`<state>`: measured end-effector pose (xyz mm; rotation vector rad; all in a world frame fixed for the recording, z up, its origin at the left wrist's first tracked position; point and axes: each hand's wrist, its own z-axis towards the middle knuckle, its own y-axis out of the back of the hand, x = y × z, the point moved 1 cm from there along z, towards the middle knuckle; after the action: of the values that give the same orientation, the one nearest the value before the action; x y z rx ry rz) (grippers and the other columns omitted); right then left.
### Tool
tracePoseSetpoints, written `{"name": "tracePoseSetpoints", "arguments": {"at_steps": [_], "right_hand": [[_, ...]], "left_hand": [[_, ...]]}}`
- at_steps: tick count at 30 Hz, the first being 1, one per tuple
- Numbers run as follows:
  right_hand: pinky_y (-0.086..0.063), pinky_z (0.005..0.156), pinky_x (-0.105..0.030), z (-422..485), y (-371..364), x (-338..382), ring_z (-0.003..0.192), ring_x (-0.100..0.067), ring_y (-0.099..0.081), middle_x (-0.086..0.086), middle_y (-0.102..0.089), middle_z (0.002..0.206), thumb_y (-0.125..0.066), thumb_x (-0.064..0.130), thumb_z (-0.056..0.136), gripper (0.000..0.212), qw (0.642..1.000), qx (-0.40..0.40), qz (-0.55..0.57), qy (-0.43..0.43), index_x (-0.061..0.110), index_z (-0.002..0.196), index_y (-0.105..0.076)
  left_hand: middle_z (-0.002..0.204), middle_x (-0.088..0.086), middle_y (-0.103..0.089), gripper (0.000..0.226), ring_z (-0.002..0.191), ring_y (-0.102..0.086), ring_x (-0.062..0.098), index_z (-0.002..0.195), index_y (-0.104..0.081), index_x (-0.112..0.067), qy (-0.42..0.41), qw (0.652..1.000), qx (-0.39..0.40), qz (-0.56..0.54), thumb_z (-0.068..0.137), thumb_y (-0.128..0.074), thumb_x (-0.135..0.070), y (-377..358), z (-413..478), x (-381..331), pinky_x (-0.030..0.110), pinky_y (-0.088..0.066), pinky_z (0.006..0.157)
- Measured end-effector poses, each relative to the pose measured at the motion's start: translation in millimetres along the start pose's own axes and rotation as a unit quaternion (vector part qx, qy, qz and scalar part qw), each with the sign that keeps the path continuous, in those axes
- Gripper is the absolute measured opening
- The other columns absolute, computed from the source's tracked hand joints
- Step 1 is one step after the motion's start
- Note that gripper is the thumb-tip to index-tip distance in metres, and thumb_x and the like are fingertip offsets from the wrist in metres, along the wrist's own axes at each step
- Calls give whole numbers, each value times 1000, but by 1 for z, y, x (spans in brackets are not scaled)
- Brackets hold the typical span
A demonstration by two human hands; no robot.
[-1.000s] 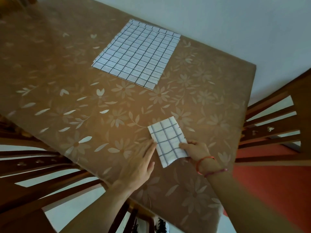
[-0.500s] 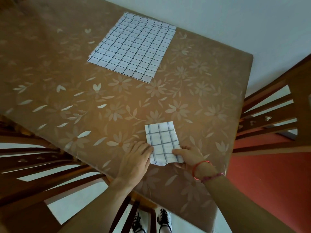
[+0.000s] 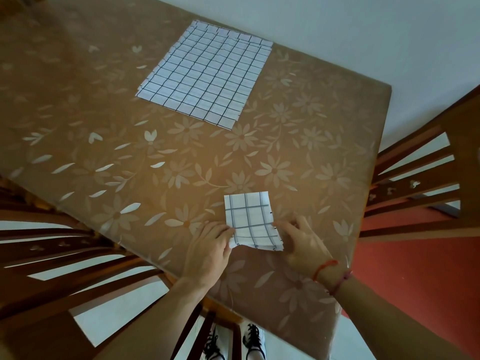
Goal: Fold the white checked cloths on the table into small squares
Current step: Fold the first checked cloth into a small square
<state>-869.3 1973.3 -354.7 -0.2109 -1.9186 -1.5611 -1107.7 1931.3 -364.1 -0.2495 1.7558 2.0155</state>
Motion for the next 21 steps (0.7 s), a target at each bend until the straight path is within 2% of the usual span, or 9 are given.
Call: {"name": "tracePoseSetpoints", "arguments": {"at_steps": [2, 4, 7, 10, 13, 15, 17, 19, 21], "right_hand": [[-53, 50, -30, 2, 0, 6, 89, -10, -51, 3, -47, 109, -60, 39, 72, 45, 999, -10, -25, 28, 21, 113, -64], [-52, 48, -29, 6, -2, 10, 92, -12, -53, 1, -51, 109, -59, 40, 72, 41, 998, -29, -37, 37, 19, 106, -67], [-56, 53, -35, 14, -7, 8, 92, -16, -60, 0, -62, 109, -72, 17, 70, 28, 998, -30, -26, 45, 16, 98, -72], [-57, 60, -38, 22, -6, 4, 86, -21, -64, 1, -71, 92, -76, 1, 65, 26, 1000, -21, 8, 21, 16, 87, -75], [-53, 65, -32, 30, 1, 8, 75, -18, -62, 0, -69, 77, -75, 14, 74, 5, 998, -23, 22, -56, 17, 77, -73], [-48, 60, -29, 35, 3, 9, 64, -16, -59, 3, -63, 66, -74, 27, 77, 18, 995, -27, 22, -96, 15, 66, -65], [-45, 57, -25, 41, 4, 9, 57, -6, -56, 8, -59, 57, -73, 32, 78, 20, 992, -24, 41, -119, 19, 67, -63], [-42, 57, -20, 48, 3, 9, 56, 1, -53, 15, -55, 53, -73, 33, 78, 18, 989, -17, 60, -137, 27, 66, -61], [-43, 58, -22, 54, 1, 9, 58, 1, -52, 15, -54, 54, -73, 33, 78, 26, 987, -17, 61, -150, 30, 60, -55]], "left_hand": [[99, -4, -69, 31, 102, -60, 15, 102, -72, -16, 1, 1000, -6, -3, 73, -82, -11, 1, 1, 0, 38, -46, 100], [97, -4, -70, 30, 99, -61, 15, 100, -73, -15, 3, 1000, -10, -7, 72, -83, -10, 1, 3, 0, 34, -43, 99], [94, -6, -71, 24, 96, -63, 15, 97, -73, -16, 1, 1000, -20, -17, 75, -81, -10, 3, 4, 0, 28, -37, 96], [92, -9, -71, 18, 96, -62, 13, 96, -73, -18, 27, 999, -30, -36, 80, -77, -11, 3, 5, 1, 26, -36, 93], [85, -14, -70, 13, 91, -60, 10, 93, -73, -21, 67, 996, -31, -43, 83, -74, -13, 3, 8, 1, 25, -36, 87], [76, -14, -66, 7, 81, -58, 9, 85, -72, -21, 84, 994, -38, -51, 83, -73, -15, 5, 12, 0, 27, -39, 82], [73, -15, -62, 7, 77, -56, 10, 81, -69, -20, 113, 991, -42, -65, 83, -74, -16, 7, 16, -1, 31, -46, 79], [78, -15, -63, 4, 79, -57, 11, 87, -69, -20, 147, 985, -36, -79, 84, -72, -19, 5, 21, 1, 37, -50, 79], [82, -16, -64, 13, 83, -58, 12, 98, -69, -20, 166, 982, -27, -89, 86, -69, -21, 3, 25, 4, 42, -51, 79]]}}
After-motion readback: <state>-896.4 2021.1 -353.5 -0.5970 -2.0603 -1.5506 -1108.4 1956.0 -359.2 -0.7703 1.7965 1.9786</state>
